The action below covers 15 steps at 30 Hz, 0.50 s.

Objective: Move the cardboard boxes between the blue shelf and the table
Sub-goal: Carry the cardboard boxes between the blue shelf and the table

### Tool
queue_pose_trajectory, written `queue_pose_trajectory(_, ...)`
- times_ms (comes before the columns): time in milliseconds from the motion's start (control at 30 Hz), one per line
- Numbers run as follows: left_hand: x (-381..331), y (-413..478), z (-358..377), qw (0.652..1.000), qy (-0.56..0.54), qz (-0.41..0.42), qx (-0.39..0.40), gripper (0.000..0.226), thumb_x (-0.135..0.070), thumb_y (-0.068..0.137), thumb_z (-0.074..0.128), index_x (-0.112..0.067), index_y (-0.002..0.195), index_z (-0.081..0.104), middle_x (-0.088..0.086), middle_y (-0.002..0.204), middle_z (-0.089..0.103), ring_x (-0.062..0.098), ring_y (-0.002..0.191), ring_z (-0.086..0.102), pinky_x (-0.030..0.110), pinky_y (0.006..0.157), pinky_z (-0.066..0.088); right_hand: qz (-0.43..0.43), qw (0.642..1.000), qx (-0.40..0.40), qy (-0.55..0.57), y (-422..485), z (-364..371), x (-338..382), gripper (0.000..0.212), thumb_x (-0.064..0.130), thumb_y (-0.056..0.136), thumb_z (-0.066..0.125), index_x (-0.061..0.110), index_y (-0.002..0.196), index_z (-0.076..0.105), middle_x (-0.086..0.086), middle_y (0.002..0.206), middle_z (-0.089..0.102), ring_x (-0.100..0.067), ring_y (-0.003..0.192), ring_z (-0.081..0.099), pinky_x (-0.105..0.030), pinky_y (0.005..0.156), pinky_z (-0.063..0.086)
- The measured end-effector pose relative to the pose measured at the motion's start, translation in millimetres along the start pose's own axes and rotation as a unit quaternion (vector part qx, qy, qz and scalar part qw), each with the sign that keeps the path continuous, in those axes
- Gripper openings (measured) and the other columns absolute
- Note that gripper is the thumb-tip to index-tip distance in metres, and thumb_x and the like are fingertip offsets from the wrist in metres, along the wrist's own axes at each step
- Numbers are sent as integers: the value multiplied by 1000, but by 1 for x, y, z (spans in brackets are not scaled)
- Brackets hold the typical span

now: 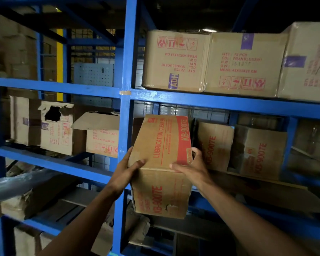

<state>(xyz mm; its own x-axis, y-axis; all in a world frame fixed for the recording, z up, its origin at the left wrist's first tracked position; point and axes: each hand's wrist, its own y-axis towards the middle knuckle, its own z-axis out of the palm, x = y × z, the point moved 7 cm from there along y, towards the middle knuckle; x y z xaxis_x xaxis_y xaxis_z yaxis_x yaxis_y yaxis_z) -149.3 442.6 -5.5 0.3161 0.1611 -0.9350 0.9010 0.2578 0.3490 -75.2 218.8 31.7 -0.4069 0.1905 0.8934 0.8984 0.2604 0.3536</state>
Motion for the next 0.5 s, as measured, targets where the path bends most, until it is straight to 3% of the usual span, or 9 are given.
queue_pose_trajectory(133, -5, -10, 14, 1000, 20, -1, -16, 86, -51, 81, 69, -40, 152, 20, -15, 127, 47, 6, 107, 52, 28, 81, 46, -22, 1000, 19, 11, 2, -4, -4, 103, 17, 67, 89, 24, 147, 25, 17, 113, 58, 2, 101, 56, -27, 95, 45)
queue_pose_trajectory(267, -3, -24, 19, 998, 44, -26, -36, 97, -50, 80, 72, -44, 154, 10, -13, 134, 39, 10, 112, 50, 52, 100, 46, -54, 996, 71, -3, 1, -9, -12, 84, 27, 65, 90, 36, 133, 42, 16, 114, 66, 1, 106, 61, -39, 102, 48)
queue_pose_trajectory(333, -3, -33, 28, 997, 52, -28, -49, 103, -54, 75, 74, -45, 154, 9, -12, 139, 38, 13, 118, 50, 54, 105, 43, -68, 994, 91, 3, 0, -17, -15, 82, 29, 66, 90, 37, 132, 42, 17, 114, 66, 0, 107, 61, -38, 101, 48)
queue_pose_trajectory(500, -9, -56, 61, 991, 55, -14, -121, 101, -47, 76, 76, -39, 155, 13, -7, 143, 40, 9, 116, 50, 41, 101, 43, -99, 982, 158, 29, -2, -42, -24, 74, 25, 70, 87, 37, 128, 42, 18, 114, 65, 4, 107, 58, -28, 94, 43)
